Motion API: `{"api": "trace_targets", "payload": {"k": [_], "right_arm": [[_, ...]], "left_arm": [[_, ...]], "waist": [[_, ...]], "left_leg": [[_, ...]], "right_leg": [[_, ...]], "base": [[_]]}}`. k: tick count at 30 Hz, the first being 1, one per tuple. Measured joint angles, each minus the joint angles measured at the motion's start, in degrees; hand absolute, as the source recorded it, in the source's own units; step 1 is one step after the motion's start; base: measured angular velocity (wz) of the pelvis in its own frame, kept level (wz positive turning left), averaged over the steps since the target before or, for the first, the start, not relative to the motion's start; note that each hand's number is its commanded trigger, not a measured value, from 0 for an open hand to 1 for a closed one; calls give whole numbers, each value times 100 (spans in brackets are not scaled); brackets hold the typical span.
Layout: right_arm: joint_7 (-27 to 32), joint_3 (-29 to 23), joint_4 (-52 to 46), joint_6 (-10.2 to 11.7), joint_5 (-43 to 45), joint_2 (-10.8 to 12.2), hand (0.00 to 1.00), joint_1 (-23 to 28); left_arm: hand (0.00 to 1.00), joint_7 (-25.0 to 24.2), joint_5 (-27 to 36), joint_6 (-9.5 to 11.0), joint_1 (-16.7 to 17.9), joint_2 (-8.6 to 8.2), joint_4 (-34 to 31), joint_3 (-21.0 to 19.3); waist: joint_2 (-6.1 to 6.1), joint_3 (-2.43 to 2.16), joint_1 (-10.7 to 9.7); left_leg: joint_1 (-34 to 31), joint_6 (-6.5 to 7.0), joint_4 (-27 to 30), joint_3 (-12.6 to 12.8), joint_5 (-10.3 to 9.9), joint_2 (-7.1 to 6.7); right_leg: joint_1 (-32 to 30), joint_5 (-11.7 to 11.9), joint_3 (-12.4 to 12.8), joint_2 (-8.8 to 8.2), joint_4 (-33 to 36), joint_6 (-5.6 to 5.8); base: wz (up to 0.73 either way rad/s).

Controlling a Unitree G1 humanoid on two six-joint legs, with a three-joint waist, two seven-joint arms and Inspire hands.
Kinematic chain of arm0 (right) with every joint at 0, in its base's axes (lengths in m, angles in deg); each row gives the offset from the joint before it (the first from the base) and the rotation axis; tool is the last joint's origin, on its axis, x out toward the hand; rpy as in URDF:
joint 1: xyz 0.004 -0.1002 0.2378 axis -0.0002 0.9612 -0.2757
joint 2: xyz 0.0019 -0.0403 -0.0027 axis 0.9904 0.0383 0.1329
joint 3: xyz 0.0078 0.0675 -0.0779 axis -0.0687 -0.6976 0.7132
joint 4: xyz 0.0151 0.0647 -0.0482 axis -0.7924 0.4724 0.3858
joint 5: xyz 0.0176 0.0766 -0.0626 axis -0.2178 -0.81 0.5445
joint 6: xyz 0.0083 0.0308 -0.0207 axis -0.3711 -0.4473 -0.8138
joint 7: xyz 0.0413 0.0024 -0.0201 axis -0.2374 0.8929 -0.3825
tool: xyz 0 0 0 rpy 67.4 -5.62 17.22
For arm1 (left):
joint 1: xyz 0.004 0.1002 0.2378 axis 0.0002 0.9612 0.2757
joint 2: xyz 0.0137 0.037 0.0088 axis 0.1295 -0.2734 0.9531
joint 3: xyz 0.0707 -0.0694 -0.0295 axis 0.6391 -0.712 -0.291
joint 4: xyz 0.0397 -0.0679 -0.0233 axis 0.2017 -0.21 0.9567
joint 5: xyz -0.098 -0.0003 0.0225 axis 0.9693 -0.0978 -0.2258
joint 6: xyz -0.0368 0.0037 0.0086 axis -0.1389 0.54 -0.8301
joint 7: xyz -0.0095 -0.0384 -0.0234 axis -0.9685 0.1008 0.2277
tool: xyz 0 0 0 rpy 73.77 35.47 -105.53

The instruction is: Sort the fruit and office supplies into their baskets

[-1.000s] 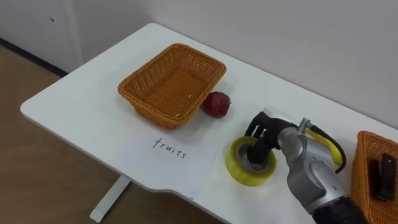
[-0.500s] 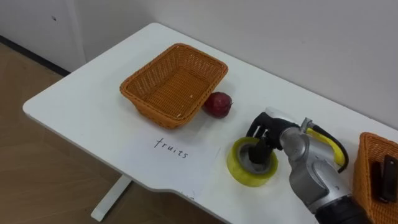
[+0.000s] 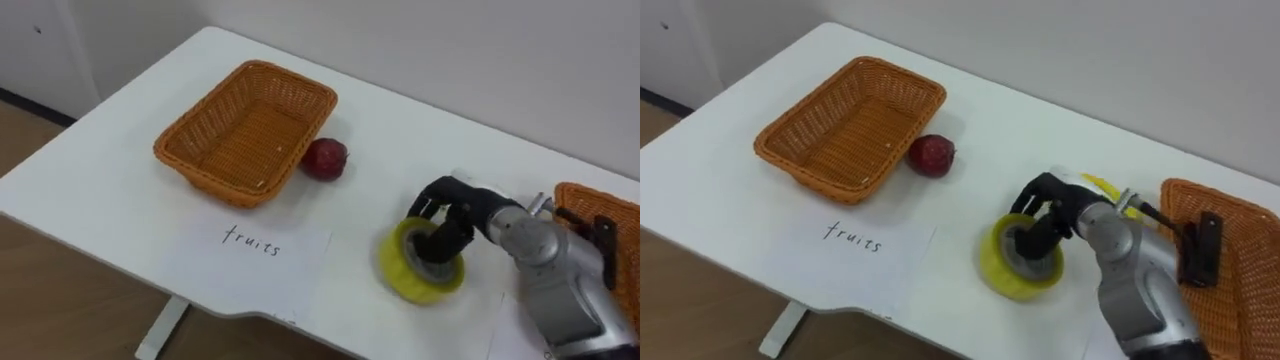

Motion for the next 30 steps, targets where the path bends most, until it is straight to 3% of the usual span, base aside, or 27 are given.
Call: {"api": "trace_targets", "payload": {"k": [6, 11, 21, 26, 30], "right_arm": [[8, -782, -456, 52, -243, -69, 100, 0], [444, -1298, -506, 159, -527, -145, 100, 0], [1114, -1704, -490, 224, -1132, -229, 100, 33], [1493, -1734, -241, 306, -1211, -475, 100, 33], [1713, -1759, -169, 319, -1247, -529, 100, 33]], "left_arm": [[0, 3, -134, 161, 90, -29, 18, -133], [0, 10, -130, 249, 249, -32, 30, -240], [0, 7, -125, 252, 429, -30, 28, -354], [0, -1, -117, 348, 426, -31, -18, -365], [0, -12, -99, 347, 439, -31, -17, -338]], "waist": [[-27, -26, -239], [-21, -30, -345], [47, -28, -653], [119, -42, -746], [153, -47, -845]], "left_leg": [[57, -1, -54, 100, 0, -4], [123, 5, -79, 223, -6, 32], [123, 17, -71, 229, -15, 26], [126, 19, -71, 233, -15, 25], [128, 19, -63, 236, -15, 27]], "right_leg": [[-11, 2, 110, 30, -1, 0], [3, 3, 215, 39, 7, 3], [-11, 10, 245, 28, 12, 13], [-6, 12, 251, 28, 16, 17], [-3, 12, 241, 24, 20, 17]], "base": [[-10], [-9], [-1], [0], [0]]}}
